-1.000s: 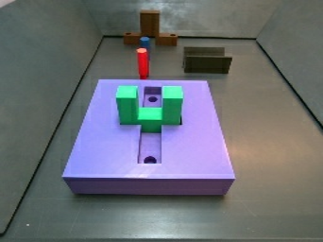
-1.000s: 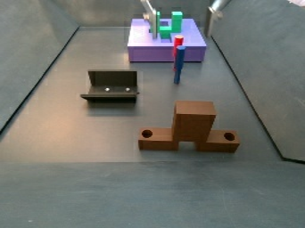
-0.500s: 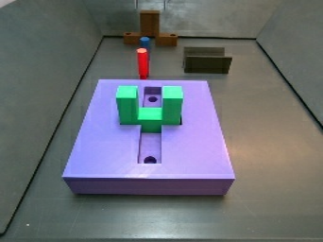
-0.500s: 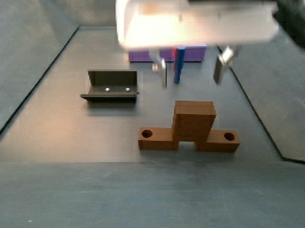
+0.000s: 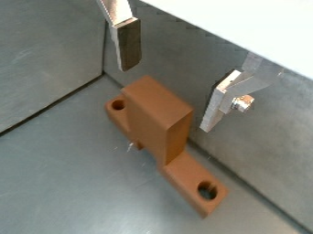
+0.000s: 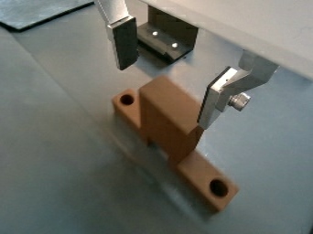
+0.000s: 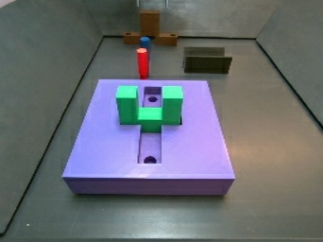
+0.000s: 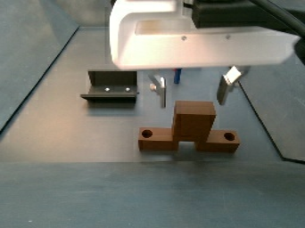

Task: Pick up the brown object. Move up. Move to above the board. Insert the brown object.
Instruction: Pick up the brown object.

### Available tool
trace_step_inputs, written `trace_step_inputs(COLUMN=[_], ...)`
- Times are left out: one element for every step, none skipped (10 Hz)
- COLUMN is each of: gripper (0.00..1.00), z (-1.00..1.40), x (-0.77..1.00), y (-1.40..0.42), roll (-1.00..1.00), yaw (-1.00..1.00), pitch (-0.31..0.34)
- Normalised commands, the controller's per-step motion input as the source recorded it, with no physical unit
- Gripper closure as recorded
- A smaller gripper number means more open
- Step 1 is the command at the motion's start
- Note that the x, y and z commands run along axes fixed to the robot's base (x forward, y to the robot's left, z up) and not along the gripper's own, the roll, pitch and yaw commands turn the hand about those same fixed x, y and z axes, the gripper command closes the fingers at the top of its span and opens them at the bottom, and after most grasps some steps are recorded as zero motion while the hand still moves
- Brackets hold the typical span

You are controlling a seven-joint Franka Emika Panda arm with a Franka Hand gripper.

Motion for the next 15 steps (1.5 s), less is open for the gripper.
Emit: trace_step_inputs(gripper=[0.00,0.00,0.00,0.00,0.00,0.00,0.00,0.00,0.00,0.00,0.00,0.00,1.00,1.00,1.00], z=[-0.31,-0.26,-0.26,-0.24,-0.28,-0.32,-0.36,-0.32,-0.15,-0.02,-0.01,0.00,0.00,0.00,0.00], x=[-0.21,0.00,0.00,0.00,-0.02,-0.05,-0.13,-0.06,-0.04,0.00,0.00,0.00,0.00,0.00,0.00], y=[0.00,-0.06,-0.11,-0.06,-0.06,0.00,0.00,0.00,0.00,0.00,0.00,0.00,0.00,0.00,0.00], roll=[0.00,0.00,0.01,0.01,0.02,0.02,0.02,0.00,0.00,0.07,0.04,0.00,0.00,0.00,0.00], yaw=[-0.15,-0.15,-0.18,-0.15,-0.17,-0.17,-0.14,-0.05,-0.03,0.00,0.00,0.00,0.00,0.00,0.00], pitch=[-0.083,-0.044,-0.063,-0.041,-0.056,-0.073,-0.106,-0.103,-0.037,0.000,0.000,0.000,0.000,0.000,0.000])
